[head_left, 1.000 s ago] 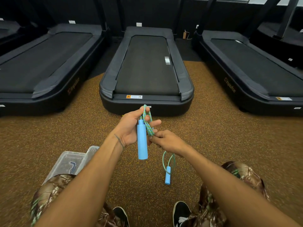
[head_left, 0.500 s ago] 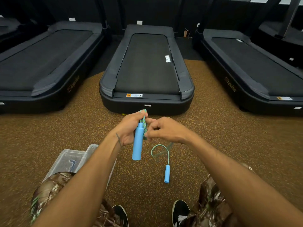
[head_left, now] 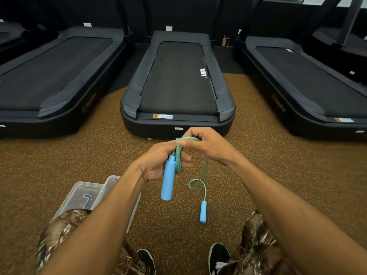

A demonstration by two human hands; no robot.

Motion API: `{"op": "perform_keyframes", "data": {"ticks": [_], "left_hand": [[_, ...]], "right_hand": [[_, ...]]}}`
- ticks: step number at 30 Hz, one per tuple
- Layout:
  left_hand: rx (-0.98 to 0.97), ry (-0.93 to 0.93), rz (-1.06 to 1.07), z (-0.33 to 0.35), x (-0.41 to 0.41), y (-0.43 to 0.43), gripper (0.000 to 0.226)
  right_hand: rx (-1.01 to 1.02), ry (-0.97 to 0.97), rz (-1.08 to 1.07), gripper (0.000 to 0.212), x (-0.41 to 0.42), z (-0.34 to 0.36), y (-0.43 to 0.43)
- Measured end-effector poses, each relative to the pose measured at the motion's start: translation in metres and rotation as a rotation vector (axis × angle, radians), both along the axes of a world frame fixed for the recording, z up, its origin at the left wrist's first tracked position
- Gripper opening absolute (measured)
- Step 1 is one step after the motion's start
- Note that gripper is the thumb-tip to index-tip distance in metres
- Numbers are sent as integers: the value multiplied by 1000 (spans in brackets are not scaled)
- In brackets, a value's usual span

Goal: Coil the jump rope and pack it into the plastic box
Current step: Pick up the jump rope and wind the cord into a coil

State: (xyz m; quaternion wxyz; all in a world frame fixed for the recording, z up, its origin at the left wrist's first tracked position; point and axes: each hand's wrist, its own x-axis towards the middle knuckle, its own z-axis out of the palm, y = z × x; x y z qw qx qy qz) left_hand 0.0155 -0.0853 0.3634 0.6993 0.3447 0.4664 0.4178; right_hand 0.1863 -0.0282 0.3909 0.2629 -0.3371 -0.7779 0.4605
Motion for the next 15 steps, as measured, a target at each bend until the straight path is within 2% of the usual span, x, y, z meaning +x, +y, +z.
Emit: {"op": "perform_keyframes", "data": {"ticks": [3, 8, 15], "left_hand": [[-6, -40, -54, 4, 7, -5, 35], [-11, -150, -50, 5, 8, -8, 39], [36, -201, -118, 3, 6, -10, 41]], "right_hand": [[-32, 92, -22, 8, -2, -4, 6], [-50, 123, -79, 9, -3, -6, 10], [-120, 69, -143, 20, 0, -22, 15]]}}
